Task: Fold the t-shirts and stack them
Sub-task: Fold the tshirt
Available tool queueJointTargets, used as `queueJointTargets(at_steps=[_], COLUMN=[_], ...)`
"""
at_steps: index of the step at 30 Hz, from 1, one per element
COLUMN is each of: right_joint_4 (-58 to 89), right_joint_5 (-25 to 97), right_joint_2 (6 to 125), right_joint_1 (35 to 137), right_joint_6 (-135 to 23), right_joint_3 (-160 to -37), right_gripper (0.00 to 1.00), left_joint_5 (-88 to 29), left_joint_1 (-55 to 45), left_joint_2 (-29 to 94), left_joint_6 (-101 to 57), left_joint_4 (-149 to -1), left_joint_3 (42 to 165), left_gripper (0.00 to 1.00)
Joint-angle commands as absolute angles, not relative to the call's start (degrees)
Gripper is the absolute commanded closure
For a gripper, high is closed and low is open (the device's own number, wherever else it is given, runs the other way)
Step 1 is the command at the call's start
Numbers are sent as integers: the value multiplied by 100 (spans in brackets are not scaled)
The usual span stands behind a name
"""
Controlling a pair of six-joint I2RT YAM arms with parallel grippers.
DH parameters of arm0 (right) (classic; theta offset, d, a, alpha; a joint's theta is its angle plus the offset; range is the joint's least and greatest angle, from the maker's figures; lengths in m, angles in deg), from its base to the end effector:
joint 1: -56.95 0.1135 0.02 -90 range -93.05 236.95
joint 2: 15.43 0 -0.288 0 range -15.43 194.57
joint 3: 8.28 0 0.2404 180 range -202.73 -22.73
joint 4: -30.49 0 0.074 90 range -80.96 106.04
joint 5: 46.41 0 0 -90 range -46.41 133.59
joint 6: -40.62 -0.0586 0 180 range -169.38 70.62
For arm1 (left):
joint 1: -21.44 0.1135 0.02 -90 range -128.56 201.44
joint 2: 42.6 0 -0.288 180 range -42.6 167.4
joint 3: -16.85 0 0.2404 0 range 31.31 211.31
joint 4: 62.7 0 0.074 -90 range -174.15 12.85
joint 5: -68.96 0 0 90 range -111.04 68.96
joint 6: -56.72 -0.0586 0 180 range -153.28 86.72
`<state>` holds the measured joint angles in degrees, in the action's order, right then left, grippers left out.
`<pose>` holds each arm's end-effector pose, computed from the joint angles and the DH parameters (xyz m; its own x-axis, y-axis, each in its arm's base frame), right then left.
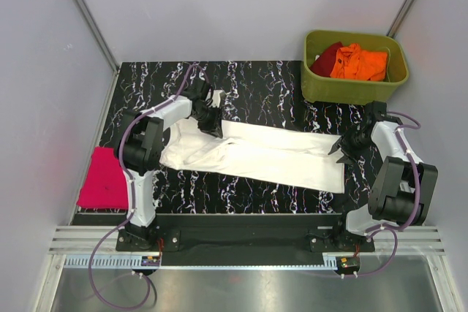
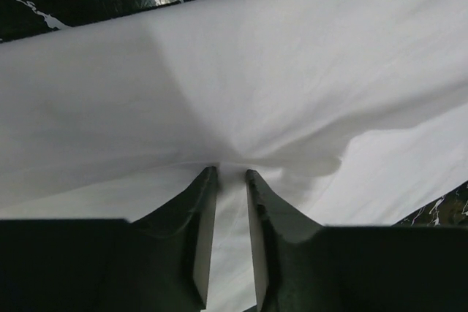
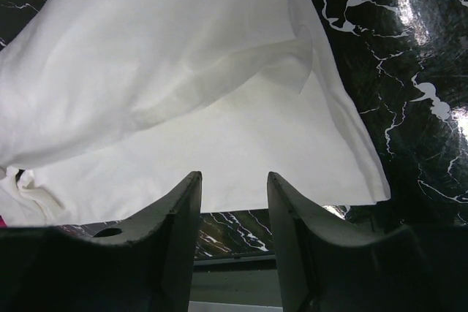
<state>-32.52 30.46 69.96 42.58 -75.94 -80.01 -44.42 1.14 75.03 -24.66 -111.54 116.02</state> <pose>0.2558 -0.0518 0.2163 -0.7578 0.6436 -0.1074 0.5923 0.7475 0.3008 0.3961 -0.1713 0.1746 -0.9247 0.1954 -0.3267 0.3272 0.8466 -0.4198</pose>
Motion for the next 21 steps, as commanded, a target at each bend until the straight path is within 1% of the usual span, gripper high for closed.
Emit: queueJointTargets(at_steps=[1,3,4,8,13,16,18,21], right_joint_4=[-3318,-3405,-3432,-3433,-3160,-2905,-2861,-3036], right_joint_5=[3171,3478,3584,3884,3533,3374,3461,3690], right_joint_2=[6983,6991,6992,7018,7193,7290,7413,7606], right_joint_1=[4288,4280,4280,4280,4288,4280,4280,4280], right_joint_6=[-7530,-7530,-7539,-7583,-7741,-7881,-7935,-7970], right_joint_3=[-8109,-8144,-8179,-8215,-8215,-8249,-8337,-8601], right_gripper=[52,52,52,51,53,60,63,62], left_joint_5=[-4539,-4513,-4504,-4495,-4565,-4679,-4732,-4688], left_joint_1=[131,140,140,140,140,131,131,114], left_joint_2=[7254,7105,7052,6640,6165,5989,5848,5602], left_joint_6=[-2431,-2431,-2431,-2318,-2151,-2054,-2019,-2036], left_joint_4=[-10993,-11020,-11063,-11108,-11169,-11160,-11196,-11266], left_joint_3=[11507,11446,11437,11270,11024,10839,10716,10497], left_gripper=[79,85,91,97,100,100,100,100])
